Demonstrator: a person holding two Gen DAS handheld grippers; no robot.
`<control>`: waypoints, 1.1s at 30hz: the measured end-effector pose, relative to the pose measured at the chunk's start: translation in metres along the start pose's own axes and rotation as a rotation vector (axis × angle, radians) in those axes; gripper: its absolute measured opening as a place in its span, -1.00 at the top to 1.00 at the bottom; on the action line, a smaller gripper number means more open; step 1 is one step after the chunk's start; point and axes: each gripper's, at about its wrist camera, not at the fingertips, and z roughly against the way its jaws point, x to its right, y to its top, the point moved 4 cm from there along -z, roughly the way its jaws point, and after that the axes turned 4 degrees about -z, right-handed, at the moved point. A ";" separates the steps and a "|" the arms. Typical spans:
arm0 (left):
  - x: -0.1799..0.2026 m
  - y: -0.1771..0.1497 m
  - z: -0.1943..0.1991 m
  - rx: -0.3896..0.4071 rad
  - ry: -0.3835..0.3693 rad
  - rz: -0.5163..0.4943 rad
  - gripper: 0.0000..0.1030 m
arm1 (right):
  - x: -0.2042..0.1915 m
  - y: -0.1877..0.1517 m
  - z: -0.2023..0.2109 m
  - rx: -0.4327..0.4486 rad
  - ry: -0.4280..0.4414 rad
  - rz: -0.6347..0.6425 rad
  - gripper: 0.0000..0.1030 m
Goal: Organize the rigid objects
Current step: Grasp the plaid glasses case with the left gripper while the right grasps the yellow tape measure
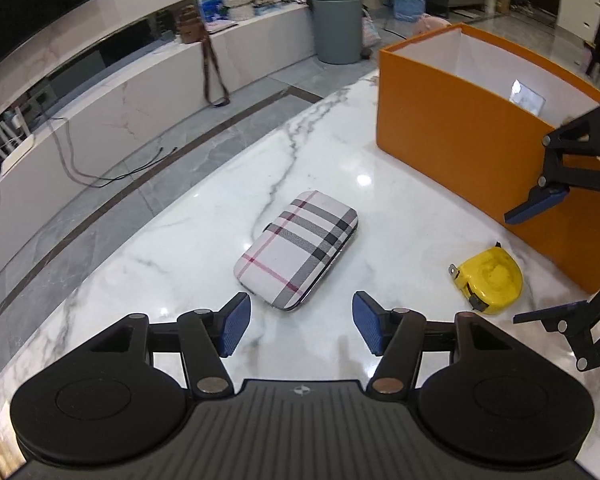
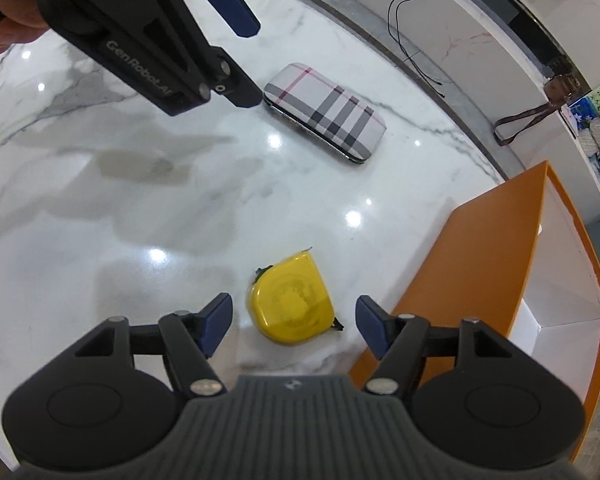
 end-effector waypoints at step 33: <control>-0.020 0.023 -0.078 0.019 -0.153 -0.187 -0.66 | 0.013 0.011 -0.037 -0.078 0.077 0.000 -0.41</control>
